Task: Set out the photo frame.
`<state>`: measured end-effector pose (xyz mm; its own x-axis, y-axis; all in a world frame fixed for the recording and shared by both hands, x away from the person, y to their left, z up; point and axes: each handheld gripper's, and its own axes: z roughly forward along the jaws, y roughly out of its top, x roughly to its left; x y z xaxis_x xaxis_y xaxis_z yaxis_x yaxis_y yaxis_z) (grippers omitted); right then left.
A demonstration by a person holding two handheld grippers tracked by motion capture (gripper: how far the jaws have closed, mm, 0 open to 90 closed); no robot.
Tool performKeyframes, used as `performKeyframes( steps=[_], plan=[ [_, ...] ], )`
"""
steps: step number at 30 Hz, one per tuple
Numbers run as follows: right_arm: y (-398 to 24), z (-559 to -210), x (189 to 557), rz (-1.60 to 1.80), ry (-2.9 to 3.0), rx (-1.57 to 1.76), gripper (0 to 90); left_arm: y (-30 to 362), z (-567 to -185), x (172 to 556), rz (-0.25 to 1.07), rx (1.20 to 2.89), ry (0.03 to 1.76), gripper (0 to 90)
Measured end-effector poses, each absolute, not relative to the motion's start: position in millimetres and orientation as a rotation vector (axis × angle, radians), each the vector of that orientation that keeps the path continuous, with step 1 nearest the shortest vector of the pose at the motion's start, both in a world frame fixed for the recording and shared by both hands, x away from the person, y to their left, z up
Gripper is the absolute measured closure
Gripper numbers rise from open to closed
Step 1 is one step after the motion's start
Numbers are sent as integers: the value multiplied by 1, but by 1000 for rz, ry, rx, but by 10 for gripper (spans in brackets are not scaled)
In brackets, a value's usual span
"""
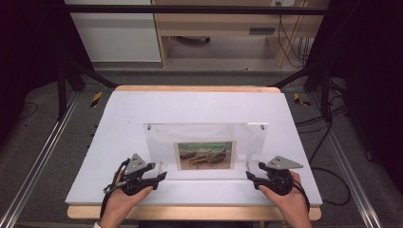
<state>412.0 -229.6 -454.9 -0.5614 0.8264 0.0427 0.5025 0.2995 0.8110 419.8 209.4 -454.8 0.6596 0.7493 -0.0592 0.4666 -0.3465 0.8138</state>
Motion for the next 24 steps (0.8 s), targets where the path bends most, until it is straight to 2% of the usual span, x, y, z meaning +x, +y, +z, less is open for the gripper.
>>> performKeyframes(
  steps=[11,14,24],
  plan=[
    [-227,-451,414,1170,2133,1142,124,206,-453,420,442,1980,919,210],
    [-226,-449,413,1177,2109,1127,99,206,-452,420,445,1969,918,155],
    [-228,-440,407,1229,2053,1058,72,208,-447,418,459,1938,879,62]
  ],
)
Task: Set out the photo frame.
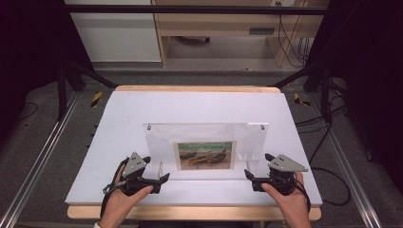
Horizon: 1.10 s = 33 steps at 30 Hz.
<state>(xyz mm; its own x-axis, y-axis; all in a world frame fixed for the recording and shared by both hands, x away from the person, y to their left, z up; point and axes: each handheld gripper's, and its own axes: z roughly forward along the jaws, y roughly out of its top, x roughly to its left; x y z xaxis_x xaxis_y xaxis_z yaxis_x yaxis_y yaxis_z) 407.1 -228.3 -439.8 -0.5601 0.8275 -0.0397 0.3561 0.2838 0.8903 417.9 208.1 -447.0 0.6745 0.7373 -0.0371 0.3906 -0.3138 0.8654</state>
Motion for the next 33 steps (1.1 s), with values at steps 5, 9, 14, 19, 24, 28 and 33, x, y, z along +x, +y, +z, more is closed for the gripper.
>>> performKeyframes(
  steps=[5,9,14,19,24,28,33],
  plan=[
    [-235,-436,400,1240,2029,1060,67,213,-444,418,471,1916,872,62],
    [-239,-435,396,1243,2019,1069,67,219,-443,416,480,1912,868,62],
    [-245,-435,392,1223,2003,1088,77,228,-440,414,490,1888,870,62],
    [-254,-435,389,1204,1971,1112,98,238,-438,414,507,1874,889,65],
    [-263,-436,383,1187,1953,1144,128,250,-438,414,529,1873,916,69],
    [-271,-438,379,1161,1931,1170,148,259,-438,415,551,1869,935,69],
    [-278,-440,378,1098,1896,1196,170,269,-439,416,591,1855,976,80]
  ],
)
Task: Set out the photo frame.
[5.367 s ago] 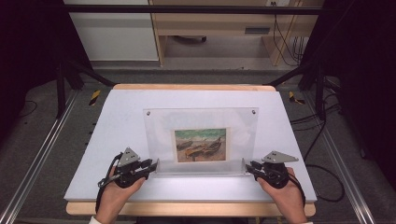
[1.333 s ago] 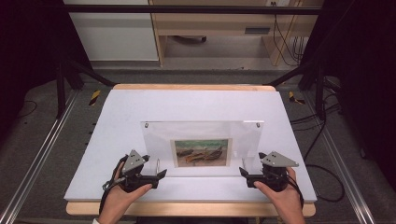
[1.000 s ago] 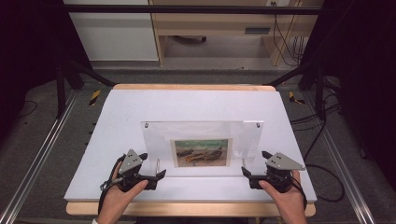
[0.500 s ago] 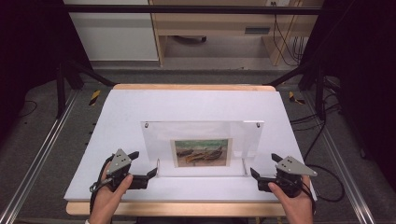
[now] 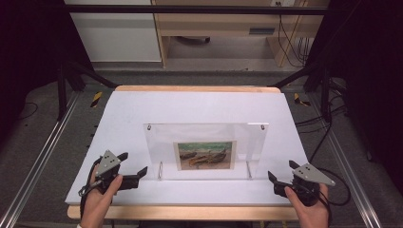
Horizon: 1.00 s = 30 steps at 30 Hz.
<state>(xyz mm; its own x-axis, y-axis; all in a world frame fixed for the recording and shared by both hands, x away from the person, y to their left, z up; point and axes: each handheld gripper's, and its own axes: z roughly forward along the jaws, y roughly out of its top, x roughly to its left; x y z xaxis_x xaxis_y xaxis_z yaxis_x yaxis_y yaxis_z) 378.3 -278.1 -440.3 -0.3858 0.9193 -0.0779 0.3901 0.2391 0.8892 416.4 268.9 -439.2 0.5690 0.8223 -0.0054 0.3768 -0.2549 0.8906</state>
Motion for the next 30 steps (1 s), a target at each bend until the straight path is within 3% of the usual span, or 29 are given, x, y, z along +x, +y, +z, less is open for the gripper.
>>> performKeyframes(
  steps=[23,30],
  plan=[
    [-285,-467,429,909,1835,1427,166,309,-461,447,737,1866,1210,94],
    [-282,-473,440,866,1836,1459,157,318,-467,454,804,1843,1225,47]
  ],
)
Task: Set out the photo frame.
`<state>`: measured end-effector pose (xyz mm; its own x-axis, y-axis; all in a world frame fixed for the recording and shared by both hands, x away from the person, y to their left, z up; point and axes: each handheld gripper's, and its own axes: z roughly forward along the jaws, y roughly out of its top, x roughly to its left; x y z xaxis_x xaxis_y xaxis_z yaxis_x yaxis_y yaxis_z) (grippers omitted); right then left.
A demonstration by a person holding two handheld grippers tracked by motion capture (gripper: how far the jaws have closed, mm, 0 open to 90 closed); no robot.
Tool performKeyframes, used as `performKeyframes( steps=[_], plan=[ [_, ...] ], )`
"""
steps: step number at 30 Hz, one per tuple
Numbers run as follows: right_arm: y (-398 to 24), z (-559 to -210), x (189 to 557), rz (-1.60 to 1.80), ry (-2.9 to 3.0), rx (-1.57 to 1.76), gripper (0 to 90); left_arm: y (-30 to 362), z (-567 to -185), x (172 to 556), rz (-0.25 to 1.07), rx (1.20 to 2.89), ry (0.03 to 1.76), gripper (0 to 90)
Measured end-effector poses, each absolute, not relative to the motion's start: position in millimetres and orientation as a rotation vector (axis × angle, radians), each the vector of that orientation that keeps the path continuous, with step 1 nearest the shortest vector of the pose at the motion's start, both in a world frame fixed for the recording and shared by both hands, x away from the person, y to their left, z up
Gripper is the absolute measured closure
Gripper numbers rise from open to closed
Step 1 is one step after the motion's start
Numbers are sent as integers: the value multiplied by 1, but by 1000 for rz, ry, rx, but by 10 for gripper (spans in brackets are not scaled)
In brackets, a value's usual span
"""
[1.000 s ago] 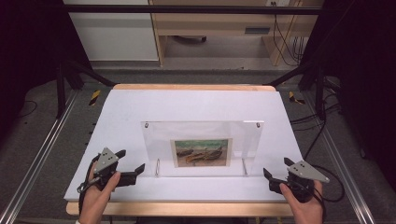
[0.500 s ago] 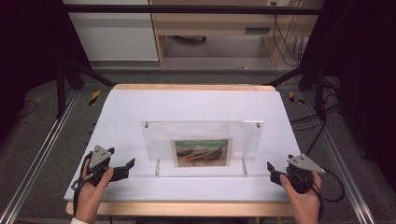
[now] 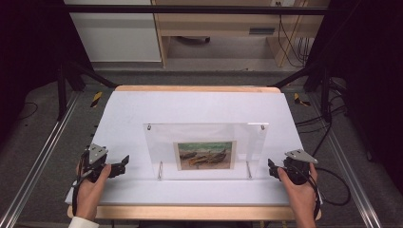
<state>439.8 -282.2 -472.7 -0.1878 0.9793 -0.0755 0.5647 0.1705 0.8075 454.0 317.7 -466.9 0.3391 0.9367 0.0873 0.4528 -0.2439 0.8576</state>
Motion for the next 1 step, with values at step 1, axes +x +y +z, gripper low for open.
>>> performKeyframes(
  steps=[1],
  plan=[
    [-283,-472,438,859,1838,1464,163,318,-466,453,797,1837,1222,44]
  ],
)
